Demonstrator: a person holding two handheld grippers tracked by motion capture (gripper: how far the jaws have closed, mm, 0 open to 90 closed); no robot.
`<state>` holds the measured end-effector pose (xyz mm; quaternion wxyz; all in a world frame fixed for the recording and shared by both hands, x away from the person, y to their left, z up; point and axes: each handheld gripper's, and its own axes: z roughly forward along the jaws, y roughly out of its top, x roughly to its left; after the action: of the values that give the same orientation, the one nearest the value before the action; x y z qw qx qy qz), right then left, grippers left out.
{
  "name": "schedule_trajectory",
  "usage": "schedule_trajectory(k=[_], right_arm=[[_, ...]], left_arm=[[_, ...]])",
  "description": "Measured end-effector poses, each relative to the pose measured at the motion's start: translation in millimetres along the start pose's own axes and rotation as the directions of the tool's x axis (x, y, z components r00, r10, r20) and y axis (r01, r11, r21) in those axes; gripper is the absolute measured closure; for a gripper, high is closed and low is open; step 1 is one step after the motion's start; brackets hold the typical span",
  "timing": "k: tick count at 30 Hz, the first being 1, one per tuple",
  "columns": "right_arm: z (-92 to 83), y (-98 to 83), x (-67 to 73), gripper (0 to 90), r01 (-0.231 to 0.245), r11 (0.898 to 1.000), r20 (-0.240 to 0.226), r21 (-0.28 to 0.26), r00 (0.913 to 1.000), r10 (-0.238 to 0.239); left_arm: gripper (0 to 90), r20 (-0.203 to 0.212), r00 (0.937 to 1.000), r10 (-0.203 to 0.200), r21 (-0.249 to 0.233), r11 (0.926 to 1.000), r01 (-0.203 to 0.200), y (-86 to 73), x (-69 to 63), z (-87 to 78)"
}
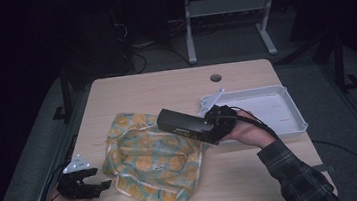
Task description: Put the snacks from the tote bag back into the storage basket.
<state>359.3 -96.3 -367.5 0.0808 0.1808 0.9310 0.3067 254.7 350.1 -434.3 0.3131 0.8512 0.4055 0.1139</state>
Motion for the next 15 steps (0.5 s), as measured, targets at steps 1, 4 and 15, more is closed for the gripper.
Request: schedule_trajectory(k=[1,4,15], right_arm=[[0.0,0.0,0.0,42.2,0.000,1.000,0.000,0.000,1.0000,0.000],[-4.4,-10.0,-6.0,42.2,-0.017,1.000,0.019,0.007,0.9997,0.017],[-19.9,-40.7,-22.1,42.2,-0.085,0.996,0.057,0.023,0.9949,0.084]], left_arm=[[24.6,0.000,1.0000,0.000,0.000,1.0000,0.000,0.0,0.0,0.0],[24.6,0.000,1.0000,0.000,-0.001,1.0000,0.000,0.0,0.0,-0.1],[24.6,-0.001,1.0000,0.001,0.004,1.0000,-0.001,0.6,-0.3,0.0]])
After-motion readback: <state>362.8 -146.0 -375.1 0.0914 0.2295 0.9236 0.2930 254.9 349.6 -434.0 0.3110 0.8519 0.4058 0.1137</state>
